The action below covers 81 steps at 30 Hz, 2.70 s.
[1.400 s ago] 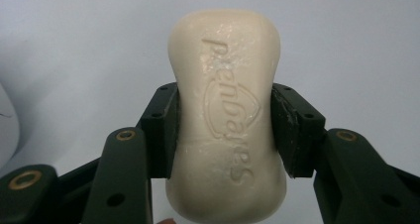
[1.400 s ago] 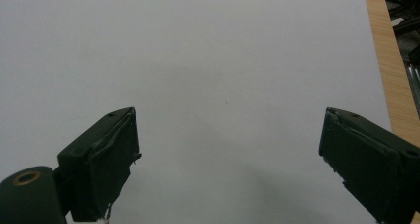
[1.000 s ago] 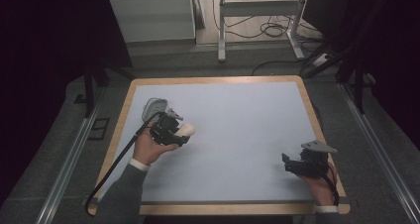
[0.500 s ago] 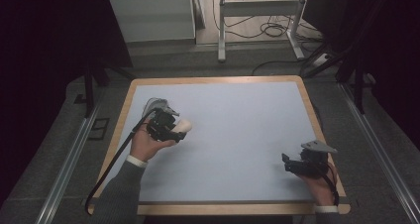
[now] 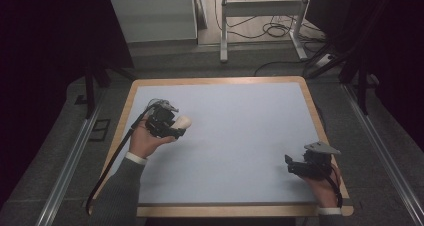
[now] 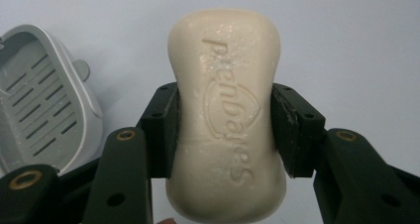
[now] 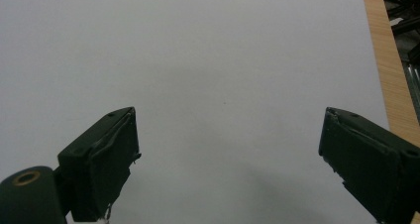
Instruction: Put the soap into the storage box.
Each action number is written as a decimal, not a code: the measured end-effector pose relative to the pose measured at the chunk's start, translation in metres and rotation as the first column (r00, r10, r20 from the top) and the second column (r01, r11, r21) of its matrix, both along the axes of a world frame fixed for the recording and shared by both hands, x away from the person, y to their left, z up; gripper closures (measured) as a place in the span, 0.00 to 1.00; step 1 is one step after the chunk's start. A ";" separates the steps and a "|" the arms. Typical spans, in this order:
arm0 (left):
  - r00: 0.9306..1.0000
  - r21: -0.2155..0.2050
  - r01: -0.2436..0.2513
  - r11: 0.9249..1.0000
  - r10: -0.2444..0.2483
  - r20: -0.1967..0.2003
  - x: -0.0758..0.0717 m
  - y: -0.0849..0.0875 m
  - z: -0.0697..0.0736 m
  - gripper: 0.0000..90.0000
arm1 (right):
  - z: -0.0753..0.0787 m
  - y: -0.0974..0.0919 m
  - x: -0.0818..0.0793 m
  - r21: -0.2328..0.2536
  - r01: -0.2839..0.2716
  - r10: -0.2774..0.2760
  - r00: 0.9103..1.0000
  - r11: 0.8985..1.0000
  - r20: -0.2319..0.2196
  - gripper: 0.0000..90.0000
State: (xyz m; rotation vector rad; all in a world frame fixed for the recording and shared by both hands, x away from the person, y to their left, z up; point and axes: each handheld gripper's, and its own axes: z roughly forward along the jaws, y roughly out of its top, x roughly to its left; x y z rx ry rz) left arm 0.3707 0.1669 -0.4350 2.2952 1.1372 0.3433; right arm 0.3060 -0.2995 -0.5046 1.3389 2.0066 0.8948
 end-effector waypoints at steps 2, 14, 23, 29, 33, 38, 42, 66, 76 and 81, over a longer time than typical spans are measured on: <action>1.000 -0.001 -0.001 1.000 0.001 0.001 0.001 0.001 0.001 0.55 | 0.000 0.000 0.000 0.000 0.000 0.000 1.000 1.000 0.000 0.09; 0.999 0.001 -0.038 0.999 0.038 0.011 0.010 0.010 0.004 0.55 | 0.000 -0.001 0.000 0.002 0.000 0.000 1.000 1.000 0.000 0.09; 0.998 -0.004 -0.055 0.998 0.055 0.007 0.017 0.017 0.005 0.55 | 0.000 0.000 0.000 -0.001 0.000 0.000 1.000 1.000 -0.002 0.09; 0.998 -0.004 -0.061 0.998 0.061 0.007 0.020 0.019 0.005 0.55 | -0.001 -0.001 0.000 -0.004 0.001 -0.001 1.000 1.000 -0.004 0.09; 0.997 0.005 -0.071 0.997 0.071 0.005 0.024 0.021 0.005 0.55 | -0.001 -0.001 0.000 -0.004 0.001 -0.001 1.000 1.000 -0.004 0.09; 0.997 0.007 -0.083 0.997 0.083 -0.005 0.029 0.024 0.003 0.55 | -0.001 -0.001 0.000 -0.004 0.002 -0.002 1.000 1.000 -0.005 0.09; 0.996 0.009 -0.091 0.996 0.091 -0.011 0.034 0.027 0.001 0.55 | -0.001 -0.002 0.001 -0.004 0.002 -0.002 1.000 1.000 -0.007 0.09; 0.983 0.025 -0.181 0.983 0.182 -0.039 0.062 0.047 -0.008 0.55 | -0.001 -0.002 0.000 -0.003 0.006 -0.006 1.000 1.000 -0.005 0.09; 0.974 0.029 -0.218 0.976 0.219 -0.053 0.072 0.053 -0.014 0.55 | -0.001 -0.004 0.000 -0.002 0.010 -0.010 1.000 1.000 -0.003 0.09; 0.969 0.019 -0.235 0.972 0.236 -0.077 0.078 0.059 -0.016 0.55 | -0.001 -0.005 0.000 -0.002 0.010 -0.010 1.000 1.000 -0.003 0.09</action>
